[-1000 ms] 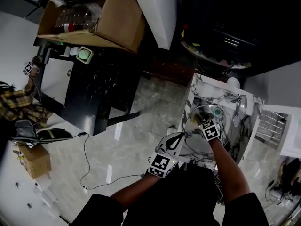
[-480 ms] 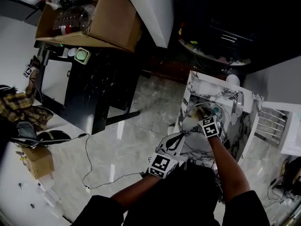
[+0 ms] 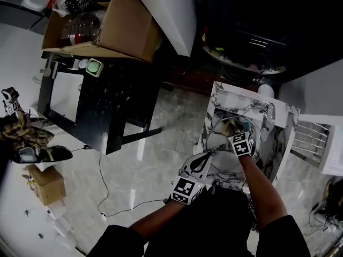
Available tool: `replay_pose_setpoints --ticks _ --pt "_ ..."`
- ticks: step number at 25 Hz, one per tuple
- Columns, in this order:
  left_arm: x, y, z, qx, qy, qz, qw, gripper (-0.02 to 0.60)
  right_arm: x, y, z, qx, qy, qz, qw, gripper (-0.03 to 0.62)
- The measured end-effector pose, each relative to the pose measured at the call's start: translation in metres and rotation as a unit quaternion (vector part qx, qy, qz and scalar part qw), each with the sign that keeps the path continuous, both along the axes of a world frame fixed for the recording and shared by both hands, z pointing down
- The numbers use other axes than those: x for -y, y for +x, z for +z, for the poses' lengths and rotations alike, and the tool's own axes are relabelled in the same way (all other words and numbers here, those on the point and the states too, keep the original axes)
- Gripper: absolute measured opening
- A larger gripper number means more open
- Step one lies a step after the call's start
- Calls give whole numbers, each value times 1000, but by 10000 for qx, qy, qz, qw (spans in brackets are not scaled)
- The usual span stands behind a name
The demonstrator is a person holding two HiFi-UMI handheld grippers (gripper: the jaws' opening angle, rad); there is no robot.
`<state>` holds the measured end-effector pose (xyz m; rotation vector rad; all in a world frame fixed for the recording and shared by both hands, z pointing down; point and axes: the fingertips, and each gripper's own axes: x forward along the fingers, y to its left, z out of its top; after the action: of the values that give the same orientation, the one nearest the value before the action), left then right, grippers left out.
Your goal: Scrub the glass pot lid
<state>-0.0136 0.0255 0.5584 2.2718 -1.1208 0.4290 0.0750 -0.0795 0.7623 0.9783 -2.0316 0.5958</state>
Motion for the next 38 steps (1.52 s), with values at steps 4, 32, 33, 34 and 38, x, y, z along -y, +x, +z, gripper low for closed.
replay_pose_setpoints --ticks 4,32,33,34,38 --pt "-1 6 -3 -16 54 -21 10000 15 1 10 0 -68 41 27 10000 63" --pt "-25 65 -6 27 35 63 10000 15 -22 96 0 -287 79 294 9991 61" --pt "-25 66 -6 26 37 62 10000 15 -23 98 0 -290 84 299 9991 61" --pt "-25 67 -6 20 40 59 10000 15 -24 101 0 -293 80 311 9991 61" --pt "-25 70 -11 -43 80 37 10000 15 -32 110 -3 -252 -20 414 9988 62"
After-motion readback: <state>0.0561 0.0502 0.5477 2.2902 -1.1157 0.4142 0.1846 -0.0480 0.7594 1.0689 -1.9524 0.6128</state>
